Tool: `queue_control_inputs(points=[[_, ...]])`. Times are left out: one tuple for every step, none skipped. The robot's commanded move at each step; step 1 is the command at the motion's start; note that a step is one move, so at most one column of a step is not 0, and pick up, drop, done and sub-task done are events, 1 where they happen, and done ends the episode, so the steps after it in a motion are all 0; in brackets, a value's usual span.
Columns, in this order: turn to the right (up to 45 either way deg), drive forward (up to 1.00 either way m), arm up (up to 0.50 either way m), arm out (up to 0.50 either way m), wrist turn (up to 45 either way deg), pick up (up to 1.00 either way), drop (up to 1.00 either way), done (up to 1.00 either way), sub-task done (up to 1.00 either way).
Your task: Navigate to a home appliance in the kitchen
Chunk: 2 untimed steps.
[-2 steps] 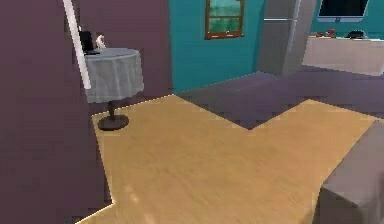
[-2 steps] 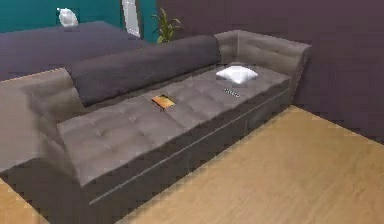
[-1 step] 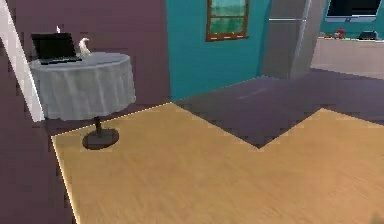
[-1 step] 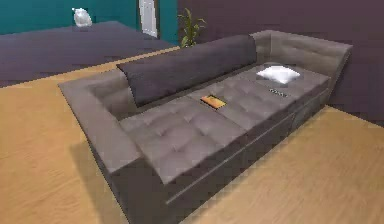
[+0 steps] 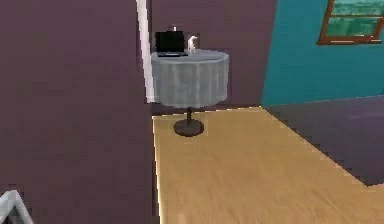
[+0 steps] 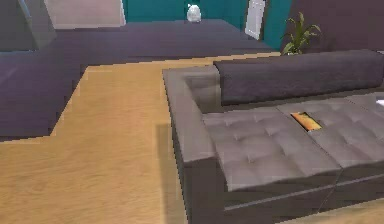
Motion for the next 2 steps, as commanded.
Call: queue_control_inputs(points=[[0.0, 0.05, 0.00, 0.00, 0.0, 0.00, 0.00, 0.00, 0.00], [30.0, 0.00, 0.00, 0.00, 0.0, 0.00, 0.00, 0.00, 0.00]])
